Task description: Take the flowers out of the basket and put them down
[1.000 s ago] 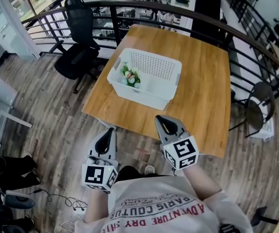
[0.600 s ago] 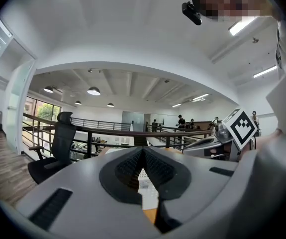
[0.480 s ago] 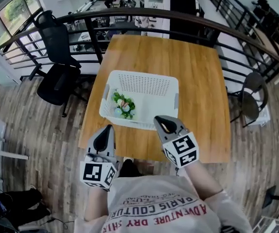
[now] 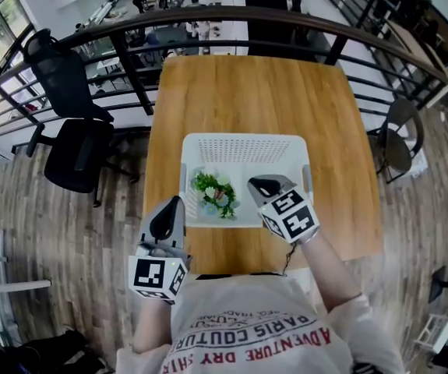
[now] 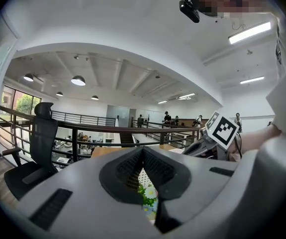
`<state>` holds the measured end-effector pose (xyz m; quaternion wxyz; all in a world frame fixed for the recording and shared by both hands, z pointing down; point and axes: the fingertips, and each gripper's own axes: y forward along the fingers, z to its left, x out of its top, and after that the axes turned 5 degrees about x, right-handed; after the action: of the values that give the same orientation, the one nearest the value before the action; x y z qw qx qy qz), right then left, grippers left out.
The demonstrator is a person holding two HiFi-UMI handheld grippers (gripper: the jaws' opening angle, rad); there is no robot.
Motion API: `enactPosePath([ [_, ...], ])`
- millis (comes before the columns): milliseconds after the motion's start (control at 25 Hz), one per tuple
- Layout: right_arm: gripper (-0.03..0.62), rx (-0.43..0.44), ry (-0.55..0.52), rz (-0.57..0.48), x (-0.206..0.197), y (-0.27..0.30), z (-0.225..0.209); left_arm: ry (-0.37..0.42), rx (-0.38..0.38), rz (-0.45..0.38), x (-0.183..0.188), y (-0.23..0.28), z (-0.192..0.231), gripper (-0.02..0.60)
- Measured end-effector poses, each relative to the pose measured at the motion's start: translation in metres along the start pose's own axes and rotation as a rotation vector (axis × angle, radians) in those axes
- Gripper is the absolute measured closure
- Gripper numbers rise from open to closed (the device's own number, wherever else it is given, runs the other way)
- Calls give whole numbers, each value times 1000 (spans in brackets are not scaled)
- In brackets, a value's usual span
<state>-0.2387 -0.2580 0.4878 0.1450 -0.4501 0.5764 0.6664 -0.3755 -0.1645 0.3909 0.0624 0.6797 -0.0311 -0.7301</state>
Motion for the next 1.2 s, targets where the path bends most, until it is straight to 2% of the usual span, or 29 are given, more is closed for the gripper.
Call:
enactPosePath([
  [320,557,113,80,291,-37,81,-17,-34,-43,51,-28,31,39,555],
  [360,528,129,88,325,-44,91,-17,-40,-48,59,-32,35,41,555],
  [400,468,146,93,361,-52,99,-17,-44,-53,66,-36,38,43,555],
  [520,450,166,92,454,-73,116,-18,-60,-59,94,-45,45,49,555],
  [880,466,214,159,531,-100,148,-18,-85,-50,139,-68,53,67,555],
  [1200,507,289,207,603,-96,151,-7,-90,-60,150,-73,59,75,555],
])
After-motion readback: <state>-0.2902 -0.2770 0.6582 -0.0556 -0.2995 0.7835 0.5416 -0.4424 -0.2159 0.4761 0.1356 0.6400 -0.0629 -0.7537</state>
